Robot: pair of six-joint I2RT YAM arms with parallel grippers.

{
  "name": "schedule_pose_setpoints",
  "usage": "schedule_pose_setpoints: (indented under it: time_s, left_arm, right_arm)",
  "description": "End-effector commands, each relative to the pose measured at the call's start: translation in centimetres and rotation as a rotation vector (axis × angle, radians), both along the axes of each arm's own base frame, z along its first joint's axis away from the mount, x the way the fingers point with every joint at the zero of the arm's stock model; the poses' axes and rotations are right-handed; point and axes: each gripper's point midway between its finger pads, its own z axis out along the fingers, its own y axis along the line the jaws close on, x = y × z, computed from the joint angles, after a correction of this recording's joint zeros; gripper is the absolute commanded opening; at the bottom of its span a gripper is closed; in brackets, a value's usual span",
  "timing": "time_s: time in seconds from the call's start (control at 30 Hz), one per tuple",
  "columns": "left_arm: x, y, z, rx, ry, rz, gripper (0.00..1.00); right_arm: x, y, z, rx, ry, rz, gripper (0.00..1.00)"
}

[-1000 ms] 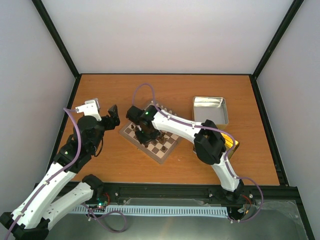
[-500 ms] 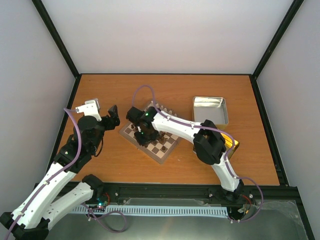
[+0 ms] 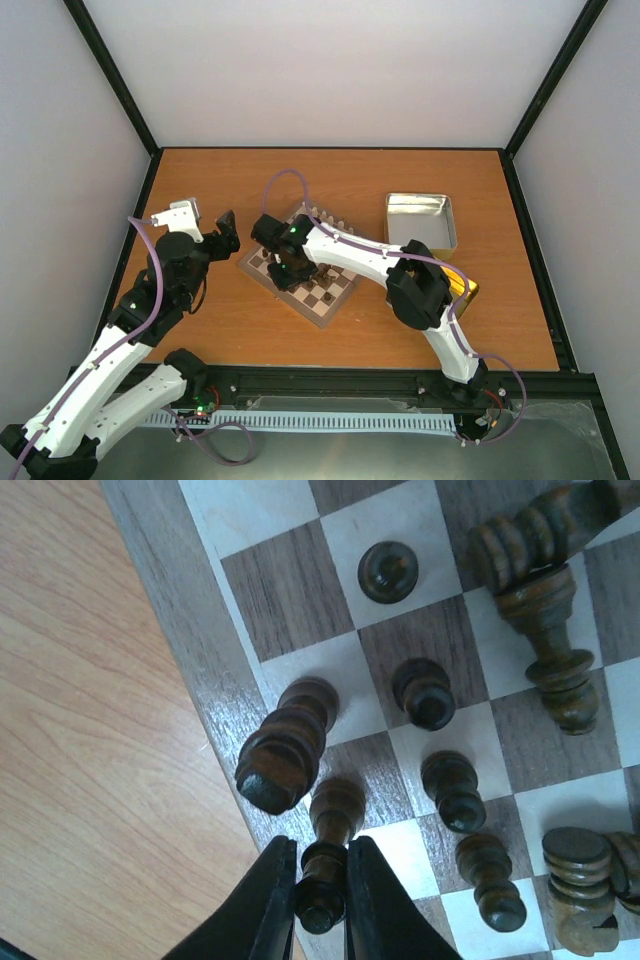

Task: Set up the chess pieces on the board
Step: Place the chess piece on the chessboard.

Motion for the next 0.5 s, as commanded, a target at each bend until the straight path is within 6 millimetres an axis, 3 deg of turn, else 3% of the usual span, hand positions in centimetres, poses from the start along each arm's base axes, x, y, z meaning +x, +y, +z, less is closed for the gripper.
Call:
schedule_pose_setpoints:
  time_s: [0.0, 0.27, 0.47]
  left_arm:
    - [0.0, 0.3, 0.8, -0.023, -0.026, 0.016, 0.87]
    - [0.1, 0.3, 0.7, -0.025, -0.025, 0.015, 0.87]
    - [0.2, 0.2, 0.7, -0.024, -0.021, 0.014, 0.87]
  right_arm:
    - [0.6, 0.1, 1.3, 0.014, -0.066, -0.011, 0.13]
    - [0.6, -0.5, 0.3, -0.016, -0.068, -0.021, 0.18]
    - [0.6, 0.6, 2.6, 0.062, -0.078, -0.022, 0.32]
